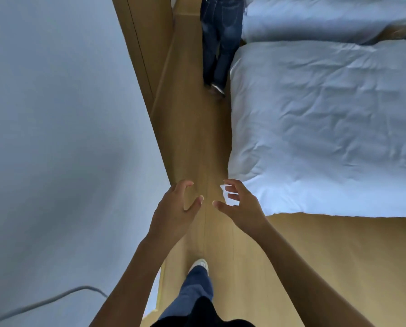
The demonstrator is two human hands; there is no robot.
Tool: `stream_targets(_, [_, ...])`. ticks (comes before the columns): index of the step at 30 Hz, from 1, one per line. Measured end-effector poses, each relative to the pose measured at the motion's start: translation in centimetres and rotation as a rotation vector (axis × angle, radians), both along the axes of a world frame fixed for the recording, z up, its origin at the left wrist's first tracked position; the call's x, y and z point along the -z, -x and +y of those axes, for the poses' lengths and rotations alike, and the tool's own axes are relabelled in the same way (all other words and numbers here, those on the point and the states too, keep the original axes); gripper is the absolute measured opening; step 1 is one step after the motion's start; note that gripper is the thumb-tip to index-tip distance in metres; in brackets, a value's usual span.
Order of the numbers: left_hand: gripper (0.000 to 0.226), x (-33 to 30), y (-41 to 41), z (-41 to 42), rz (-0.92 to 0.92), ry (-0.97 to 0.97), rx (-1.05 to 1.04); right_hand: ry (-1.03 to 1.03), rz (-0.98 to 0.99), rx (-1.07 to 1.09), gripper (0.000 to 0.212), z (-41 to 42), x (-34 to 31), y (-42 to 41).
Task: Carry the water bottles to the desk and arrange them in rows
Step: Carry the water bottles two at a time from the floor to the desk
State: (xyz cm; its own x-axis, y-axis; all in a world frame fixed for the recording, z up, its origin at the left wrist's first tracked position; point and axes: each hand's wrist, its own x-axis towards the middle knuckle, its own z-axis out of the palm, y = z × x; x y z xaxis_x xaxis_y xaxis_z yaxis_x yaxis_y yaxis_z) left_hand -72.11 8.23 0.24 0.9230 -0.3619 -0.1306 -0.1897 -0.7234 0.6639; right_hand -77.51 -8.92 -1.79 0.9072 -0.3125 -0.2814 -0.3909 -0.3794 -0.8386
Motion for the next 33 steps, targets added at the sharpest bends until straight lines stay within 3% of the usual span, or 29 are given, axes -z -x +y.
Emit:
stream_targets(12, [0.049,-0.2,-26.0,-11.3,-0.008,0.048,0.027,-0.075,-0.003,0.071,0.059,-11.0,-0.1,-24.3])
stream_targets(23, [0.046,-1.2,-52.9,-23.8,-0.056,0.016,-0.009,-0.065,-0.024,0.002,0.062,-25.3,-0.1,-53.3])
stream_targets(33, [0.046,0.5,-77.0,-29.5,0.007,0.086,-0.077,-0.018,0.013,-0.064,0.061,-32.1,1.7,-78.5])
